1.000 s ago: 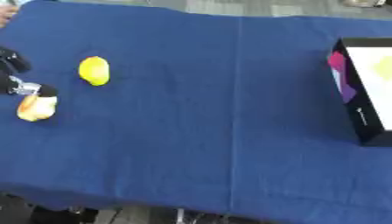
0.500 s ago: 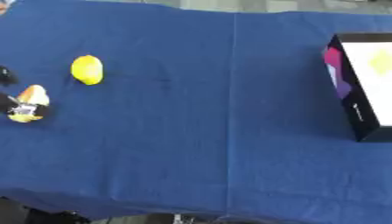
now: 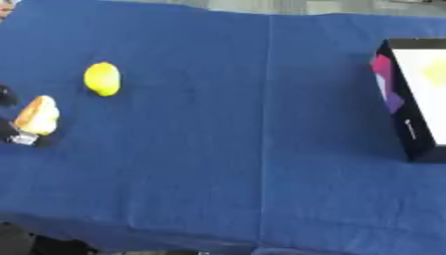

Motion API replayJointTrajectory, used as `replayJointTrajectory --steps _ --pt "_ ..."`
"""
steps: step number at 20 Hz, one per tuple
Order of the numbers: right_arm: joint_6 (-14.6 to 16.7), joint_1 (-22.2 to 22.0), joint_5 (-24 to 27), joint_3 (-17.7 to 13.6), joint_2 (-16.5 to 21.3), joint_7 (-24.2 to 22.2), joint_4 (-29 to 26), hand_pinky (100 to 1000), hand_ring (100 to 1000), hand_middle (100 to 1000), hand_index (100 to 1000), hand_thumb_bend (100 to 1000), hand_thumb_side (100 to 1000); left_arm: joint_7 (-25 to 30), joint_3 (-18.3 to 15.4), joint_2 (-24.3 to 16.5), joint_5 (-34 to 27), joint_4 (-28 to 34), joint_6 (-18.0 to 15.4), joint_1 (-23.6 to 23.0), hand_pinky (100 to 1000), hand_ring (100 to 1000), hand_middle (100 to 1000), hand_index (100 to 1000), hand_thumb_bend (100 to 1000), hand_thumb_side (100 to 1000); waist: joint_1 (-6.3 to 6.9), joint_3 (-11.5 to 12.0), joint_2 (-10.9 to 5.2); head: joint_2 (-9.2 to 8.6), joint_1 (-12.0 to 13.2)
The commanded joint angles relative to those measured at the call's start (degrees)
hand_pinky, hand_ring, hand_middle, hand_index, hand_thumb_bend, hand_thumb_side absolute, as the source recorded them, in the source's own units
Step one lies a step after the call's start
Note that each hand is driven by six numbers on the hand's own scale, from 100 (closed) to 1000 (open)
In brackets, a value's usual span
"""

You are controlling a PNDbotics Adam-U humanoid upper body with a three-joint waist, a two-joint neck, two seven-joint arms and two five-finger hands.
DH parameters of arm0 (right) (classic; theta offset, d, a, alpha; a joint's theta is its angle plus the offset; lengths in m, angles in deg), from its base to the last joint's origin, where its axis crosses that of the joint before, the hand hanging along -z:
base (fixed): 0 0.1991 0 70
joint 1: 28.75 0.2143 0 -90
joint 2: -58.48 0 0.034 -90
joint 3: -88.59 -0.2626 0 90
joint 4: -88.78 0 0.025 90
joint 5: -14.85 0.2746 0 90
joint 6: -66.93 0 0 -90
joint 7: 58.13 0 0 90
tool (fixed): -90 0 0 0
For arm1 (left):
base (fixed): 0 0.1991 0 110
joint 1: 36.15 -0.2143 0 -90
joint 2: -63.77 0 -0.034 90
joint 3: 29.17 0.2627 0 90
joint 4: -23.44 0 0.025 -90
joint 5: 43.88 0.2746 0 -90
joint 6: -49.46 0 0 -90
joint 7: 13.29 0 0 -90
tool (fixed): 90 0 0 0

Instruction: Pick up the objects with one hand, pass them to the other hand, and then place them into the box on the other side of the table.

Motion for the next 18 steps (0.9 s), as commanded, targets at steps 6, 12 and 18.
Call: replayJointTrajectory --steps 6,12,18 --pt "-0.07 -0.03 -1.38 -0.25 0.61 -0.92 0.02 966 1000 1000 1000 100 470 -2.24 -0.85 -0.18 1.89 -2.89 2.48 1.14 809 824 752 788 715 345 -0.15 0.00 0.21 -0.07 1.03" --pt "-0.24 0.14 -1.46 -0.14 0.52 -1.32 0.21 967 1000 1000 1000 100 470 -4.63 -0.08 1.65 0.44 -4.65 2.33 2.41 811 818 752 789 676 298 -0.18 -0.11 0.20 -0.07 1.24" --pt "-0.31 0.08 -1.48 -0.19 0.45 -1.47 0.32 968 1000 1000 1000 100 470 -2.18 0.71 1.99 0.69 -6.20 1.04 2.50 814 829 761 779 658 153 -0.13 -0.16 0.30 -0.07 1.56"
